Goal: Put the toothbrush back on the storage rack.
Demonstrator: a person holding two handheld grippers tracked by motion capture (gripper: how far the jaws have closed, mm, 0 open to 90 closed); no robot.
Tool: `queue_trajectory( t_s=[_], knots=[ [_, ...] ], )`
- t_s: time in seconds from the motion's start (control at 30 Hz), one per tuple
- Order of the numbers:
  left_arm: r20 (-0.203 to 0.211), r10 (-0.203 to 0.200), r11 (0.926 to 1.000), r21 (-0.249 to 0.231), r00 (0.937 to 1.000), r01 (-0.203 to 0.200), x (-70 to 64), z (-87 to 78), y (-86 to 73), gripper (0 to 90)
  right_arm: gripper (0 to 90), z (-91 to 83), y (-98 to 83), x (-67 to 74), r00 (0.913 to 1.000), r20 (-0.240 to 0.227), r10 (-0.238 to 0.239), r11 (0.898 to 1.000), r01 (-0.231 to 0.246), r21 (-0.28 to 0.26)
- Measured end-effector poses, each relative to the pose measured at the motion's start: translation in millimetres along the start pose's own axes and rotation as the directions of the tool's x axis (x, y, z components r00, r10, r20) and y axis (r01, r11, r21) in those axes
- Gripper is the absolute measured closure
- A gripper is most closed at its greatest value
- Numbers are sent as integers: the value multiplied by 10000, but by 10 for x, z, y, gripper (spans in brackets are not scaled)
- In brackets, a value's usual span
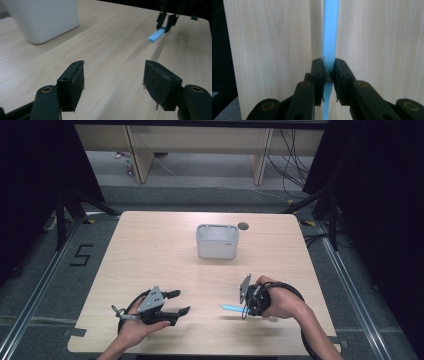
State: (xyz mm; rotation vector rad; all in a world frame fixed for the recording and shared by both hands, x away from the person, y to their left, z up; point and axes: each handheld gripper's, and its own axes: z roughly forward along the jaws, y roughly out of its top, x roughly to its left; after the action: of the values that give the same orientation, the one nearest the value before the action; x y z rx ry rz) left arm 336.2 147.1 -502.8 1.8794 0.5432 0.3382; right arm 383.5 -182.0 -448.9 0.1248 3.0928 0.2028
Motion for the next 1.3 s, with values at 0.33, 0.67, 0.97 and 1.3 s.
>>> queue_trajectory(
  t_s=[0.33, 0.67, 0.97, 1.3],
  knots=[
    [1583, 1184, 9906, 490, 9803, -1275, -227, 310, 170, 353, 790, -11, 147, 46, 9993, -241, -294, 9992, 300, 247],
    [2208, 1561, 9815, 745, 9628, -1762, -280, 527, 211, 426, 790, -5, 309, 74, 9962, -300, -819, 9963, 826, 237],
    [2677, 1759, 9735, 957, 9473, -2078, -290, 632, 183, 518, 790, -2, 426, 80, 9926, -328, -1168, 9931, 1172, 96],
    [3213, 1976, 9639, 1083, 9261, -2432, -321, 725, 145, 597, 789, 29, 492, 85, 9872, -451, -1528, 9882, 1533, 69]
  ],
)
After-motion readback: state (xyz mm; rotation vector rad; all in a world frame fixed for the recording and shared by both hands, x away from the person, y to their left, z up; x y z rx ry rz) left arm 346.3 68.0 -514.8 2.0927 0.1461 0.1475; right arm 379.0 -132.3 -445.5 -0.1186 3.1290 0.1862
